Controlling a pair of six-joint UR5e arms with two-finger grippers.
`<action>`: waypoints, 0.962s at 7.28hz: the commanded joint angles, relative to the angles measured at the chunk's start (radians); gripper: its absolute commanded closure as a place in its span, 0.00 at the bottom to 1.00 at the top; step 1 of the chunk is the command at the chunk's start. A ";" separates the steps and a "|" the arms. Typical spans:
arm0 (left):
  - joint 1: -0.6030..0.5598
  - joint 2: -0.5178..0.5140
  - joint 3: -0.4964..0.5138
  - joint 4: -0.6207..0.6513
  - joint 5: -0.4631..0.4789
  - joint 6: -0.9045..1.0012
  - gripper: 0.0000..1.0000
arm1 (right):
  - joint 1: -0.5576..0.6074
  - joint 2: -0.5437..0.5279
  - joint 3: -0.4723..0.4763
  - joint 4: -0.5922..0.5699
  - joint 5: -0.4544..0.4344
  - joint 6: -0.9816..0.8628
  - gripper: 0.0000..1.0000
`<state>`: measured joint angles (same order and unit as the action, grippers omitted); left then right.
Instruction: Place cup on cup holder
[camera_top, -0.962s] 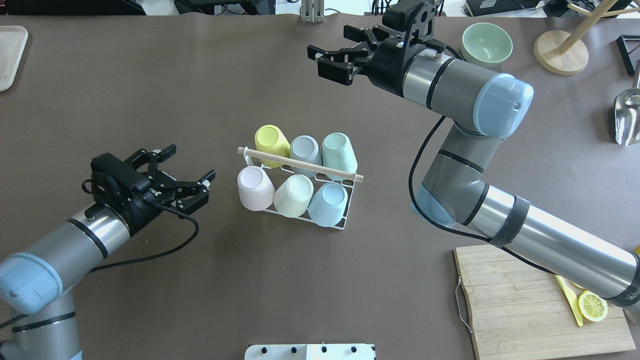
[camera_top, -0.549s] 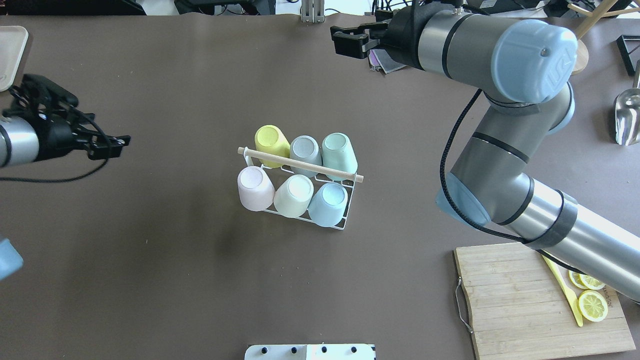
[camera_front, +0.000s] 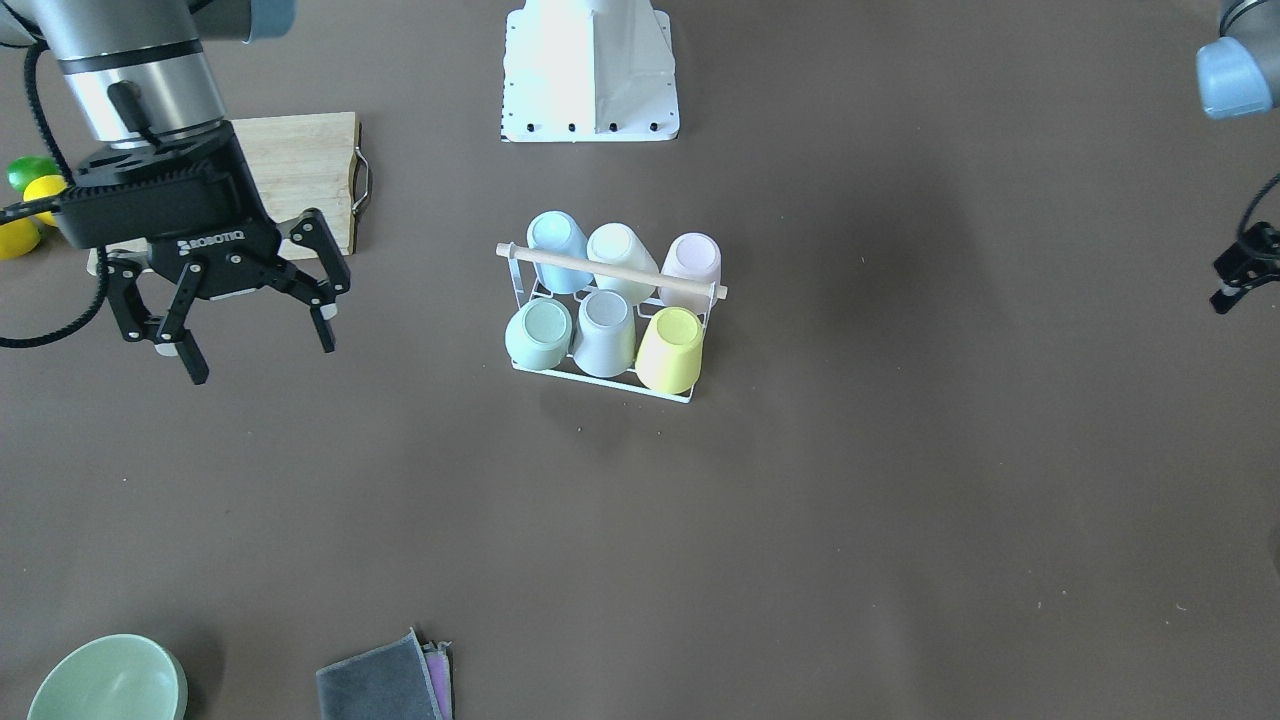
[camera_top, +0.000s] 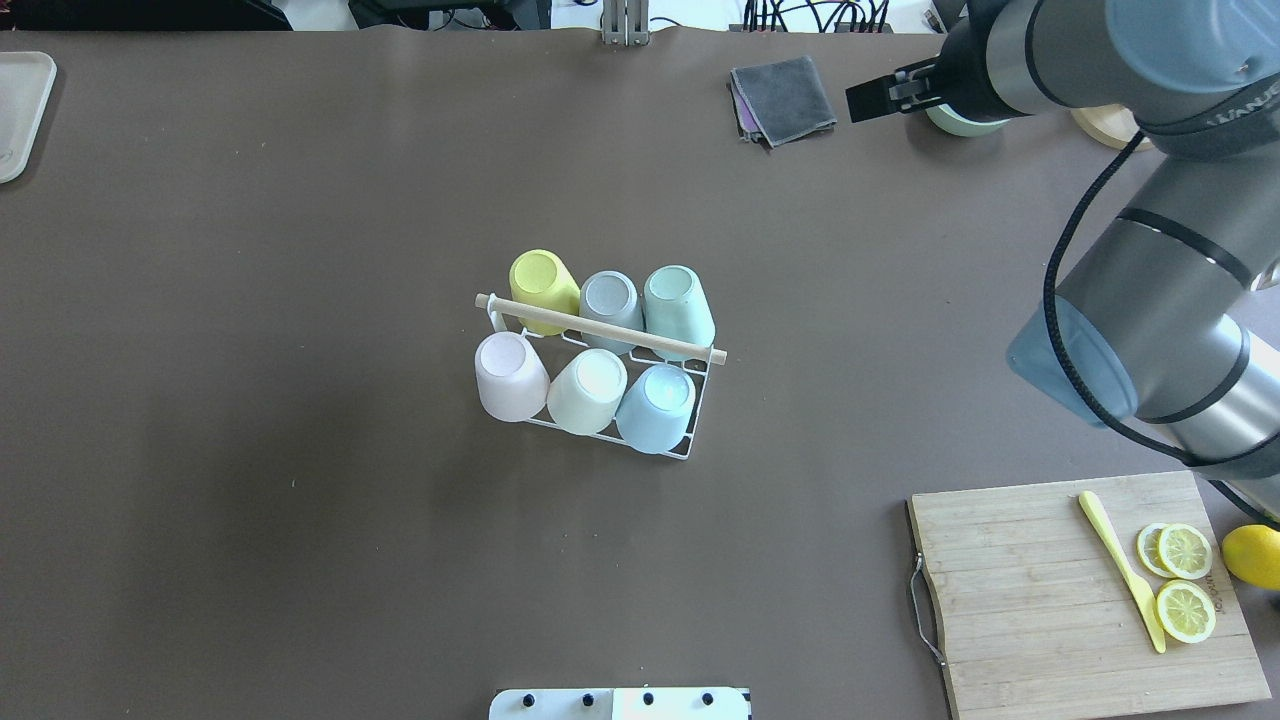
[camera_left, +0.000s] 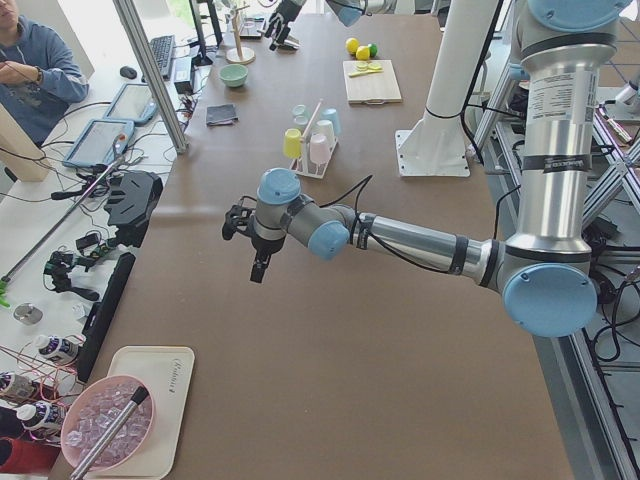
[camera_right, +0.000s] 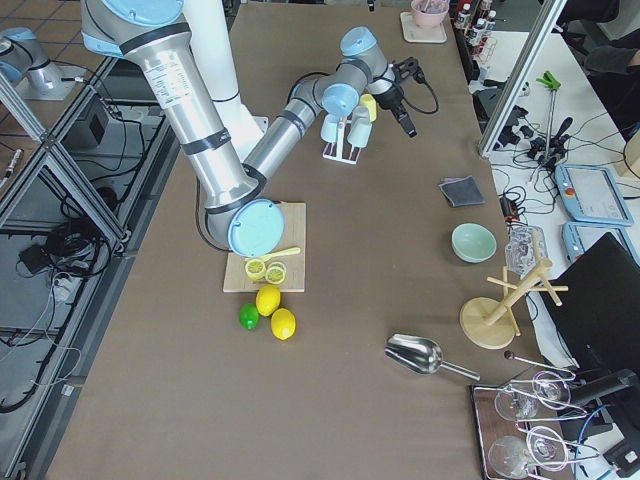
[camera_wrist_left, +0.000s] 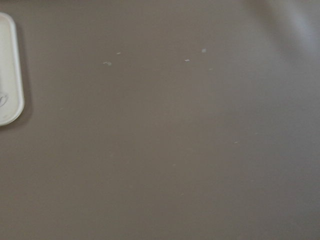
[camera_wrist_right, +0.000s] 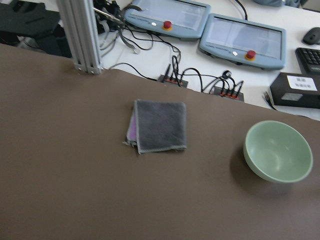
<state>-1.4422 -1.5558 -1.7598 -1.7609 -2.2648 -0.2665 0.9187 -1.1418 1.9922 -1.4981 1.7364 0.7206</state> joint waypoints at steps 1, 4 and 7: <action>-0.238 0.031 0.005 0.331 -0.079 0.261 0.01 | 0.104 -0.193 0.002 -0.074 0.025 -0.048 0.00; -0.283 0.063 0.008 0.465 -0.090 0.406 0.01 | 0.311 -0.249 -0.145 -0.273 0.284 -0.597 0.00; -0.293 0.076 0.008 0.465 -0.116 0.394 0.01 | 0.581 -0.335 -0.411 -0.263 0.598 -0.797 0.00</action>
<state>-1.7305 -1.4691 -1.7475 -1.2965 -2.3767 0.1300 1.3962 -1.4439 1.6781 -1.7617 2.2486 -0.0042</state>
